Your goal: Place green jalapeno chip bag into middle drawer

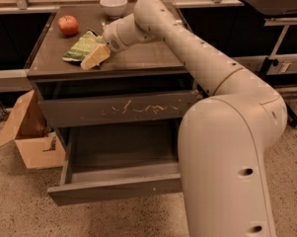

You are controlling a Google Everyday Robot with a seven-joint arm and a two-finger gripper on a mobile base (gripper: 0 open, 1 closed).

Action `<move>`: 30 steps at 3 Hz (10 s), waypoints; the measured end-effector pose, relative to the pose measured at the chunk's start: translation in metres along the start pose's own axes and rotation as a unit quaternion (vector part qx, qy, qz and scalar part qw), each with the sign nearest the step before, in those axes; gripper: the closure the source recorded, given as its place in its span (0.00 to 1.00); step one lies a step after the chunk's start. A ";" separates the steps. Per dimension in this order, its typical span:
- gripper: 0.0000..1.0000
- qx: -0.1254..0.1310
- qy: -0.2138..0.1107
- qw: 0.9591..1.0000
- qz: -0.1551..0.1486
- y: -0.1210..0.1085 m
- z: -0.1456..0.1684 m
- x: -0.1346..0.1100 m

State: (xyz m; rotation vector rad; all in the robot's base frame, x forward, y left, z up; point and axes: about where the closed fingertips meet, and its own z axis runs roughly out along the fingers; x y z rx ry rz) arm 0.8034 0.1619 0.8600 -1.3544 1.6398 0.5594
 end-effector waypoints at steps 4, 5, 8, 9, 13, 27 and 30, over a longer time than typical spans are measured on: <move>0.47 -0.001 0.038 0.999 0.002 -0.007 0.021 0.022; 0.78 -0.002 0.027 1.000 0.002 -0.008 0.014 0.017; 1.00 -0.021 -0.078 0.995 -0.051 0.005 -0.071 -0.049; 1.00 -0.050 -0.081 0.994 -0.053 0.017 -0.070 -0.049; 1.00 -0.191 -0.085 0.976 -0.063 0.151 -0.127 -0.034; 0.33 -0.121 0.044 0.986 0.104 0.144 -0.048 0.435; 0.00 -0.065 -0.037 0.992 0.100 0.154 -0.104 0.407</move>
Offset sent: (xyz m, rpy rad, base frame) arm 0.0143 0.0021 -0.0228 -0.0964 0.0055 -0.0327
